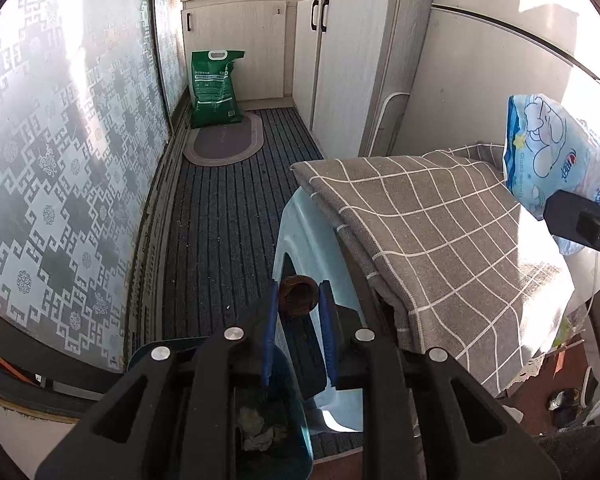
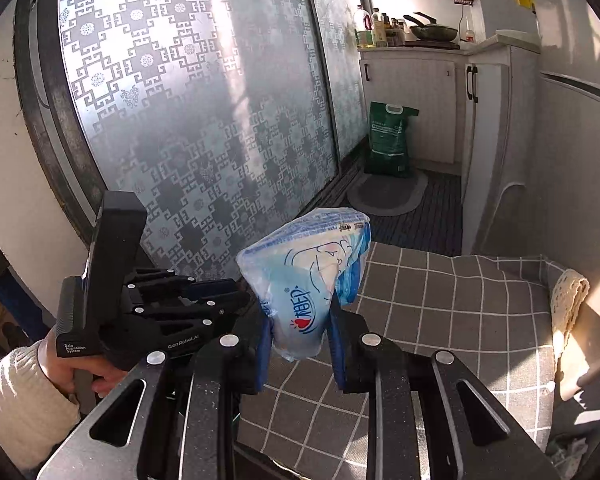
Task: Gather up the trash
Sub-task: 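Carry the walnut shell to the teal bin and open the left gripper, then lower the wipe pack into the teal bin and open the right gripper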
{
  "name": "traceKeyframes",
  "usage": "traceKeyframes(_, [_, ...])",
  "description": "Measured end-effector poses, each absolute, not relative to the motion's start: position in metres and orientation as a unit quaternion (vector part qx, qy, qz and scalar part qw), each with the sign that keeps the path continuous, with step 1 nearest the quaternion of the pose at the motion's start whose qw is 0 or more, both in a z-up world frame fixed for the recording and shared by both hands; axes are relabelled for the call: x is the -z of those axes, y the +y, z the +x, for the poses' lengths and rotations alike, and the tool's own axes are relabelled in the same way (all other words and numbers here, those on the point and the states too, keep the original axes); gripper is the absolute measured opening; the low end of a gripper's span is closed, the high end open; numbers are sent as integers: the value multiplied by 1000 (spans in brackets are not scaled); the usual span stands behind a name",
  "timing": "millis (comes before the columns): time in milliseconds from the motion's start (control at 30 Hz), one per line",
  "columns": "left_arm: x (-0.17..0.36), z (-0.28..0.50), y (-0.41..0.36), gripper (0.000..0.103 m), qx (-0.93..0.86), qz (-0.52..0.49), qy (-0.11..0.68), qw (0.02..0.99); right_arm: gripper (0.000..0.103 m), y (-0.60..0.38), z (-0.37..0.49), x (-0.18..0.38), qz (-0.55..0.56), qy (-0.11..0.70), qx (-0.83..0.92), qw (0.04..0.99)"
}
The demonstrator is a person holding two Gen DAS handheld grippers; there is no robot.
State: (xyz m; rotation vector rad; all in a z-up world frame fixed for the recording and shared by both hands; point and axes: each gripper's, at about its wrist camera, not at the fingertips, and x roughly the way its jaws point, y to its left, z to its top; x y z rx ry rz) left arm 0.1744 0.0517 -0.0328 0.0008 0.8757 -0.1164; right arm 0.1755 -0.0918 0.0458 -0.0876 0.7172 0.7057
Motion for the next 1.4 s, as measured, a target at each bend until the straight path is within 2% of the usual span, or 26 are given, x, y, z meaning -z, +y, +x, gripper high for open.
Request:
traceKeyframes(667, [87, 143, 144, 22, 31, -5, 505, 863, 24, 3, 171, -32, -63, 353, -387, 850])
traceKeyframes(1133, [135, 128, 147, 22, 52, 31, 572, 818, 24, 44, 169, -19, -79, 362, -407, 835])
traceKeyframes(1400, [145, 123, 148, 27, 56, 41, 587, 807, 24, 61, 167, -6, -94, 378, -411, 824])
